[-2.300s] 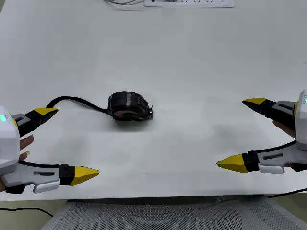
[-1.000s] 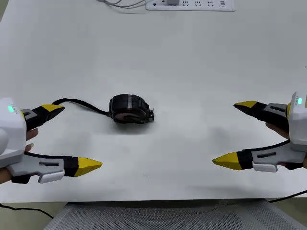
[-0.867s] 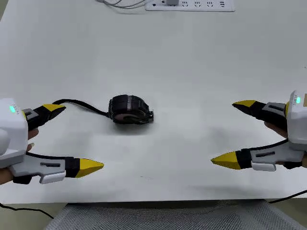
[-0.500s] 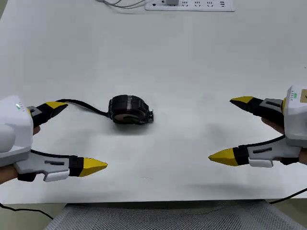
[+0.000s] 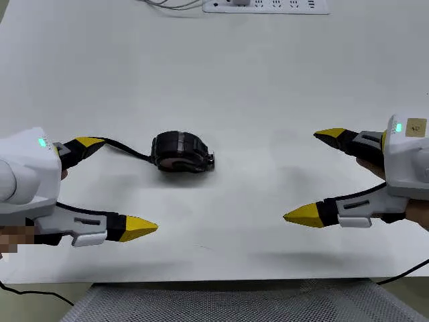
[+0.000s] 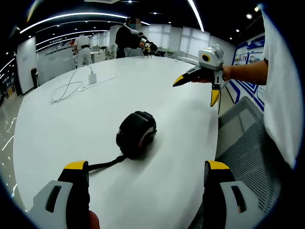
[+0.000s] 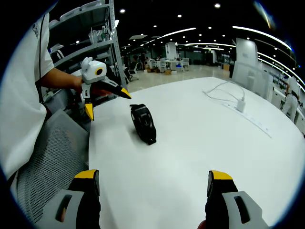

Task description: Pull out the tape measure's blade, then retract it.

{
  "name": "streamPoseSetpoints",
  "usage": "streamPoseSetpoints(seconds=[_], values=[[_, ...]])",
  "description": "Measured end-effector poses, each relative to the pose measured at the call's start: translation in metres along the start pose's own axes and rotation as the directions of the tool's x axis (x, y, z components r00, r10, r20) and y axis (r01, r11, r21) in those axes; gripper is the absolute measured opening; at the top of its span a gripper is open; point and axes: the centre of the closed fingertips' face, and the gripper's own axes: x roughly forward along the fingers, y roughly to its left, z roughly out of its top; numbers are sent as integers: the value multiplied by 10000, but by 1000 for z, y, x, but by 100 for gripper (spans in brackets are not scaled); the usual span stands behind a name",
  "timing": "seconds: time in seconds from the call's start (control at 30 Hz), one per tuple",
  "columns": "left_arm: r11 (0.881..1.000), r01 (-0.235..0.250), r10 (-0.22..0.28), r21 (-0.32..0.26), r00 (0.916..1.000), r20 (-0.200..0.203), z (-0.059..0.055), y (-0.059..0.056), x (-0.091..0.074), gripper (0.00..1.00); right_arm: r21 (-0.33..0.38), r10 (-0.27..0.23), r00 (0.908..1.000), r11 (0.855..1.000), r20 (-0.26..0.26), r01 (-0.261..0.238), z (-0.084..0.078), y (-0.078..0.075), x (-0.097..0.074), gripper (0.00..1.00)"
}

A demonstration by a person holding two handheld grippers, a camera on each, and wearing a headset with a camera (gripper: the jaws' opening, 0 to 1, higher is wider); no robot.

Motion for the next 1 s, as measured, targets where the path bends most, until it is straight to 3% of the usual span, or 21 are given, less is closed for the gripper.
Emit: streamPoseSetpoints(seconds=[0.33,0.67,1.0], values=[[9996,232,-231,151,9997,-116,3,2,12,99,-315,261,9996,9992,-120,-264,2,-1,15,93],[9966,524,-514,637,9985,-173,11,5,27,99,-590,654,9976,9960,-228,-666,6,0,33,93],[9877,927,-870,1260,9950,-500,15,9,42,97,-773,950,9945,9922,-453,-983,4,-5,45,93]])
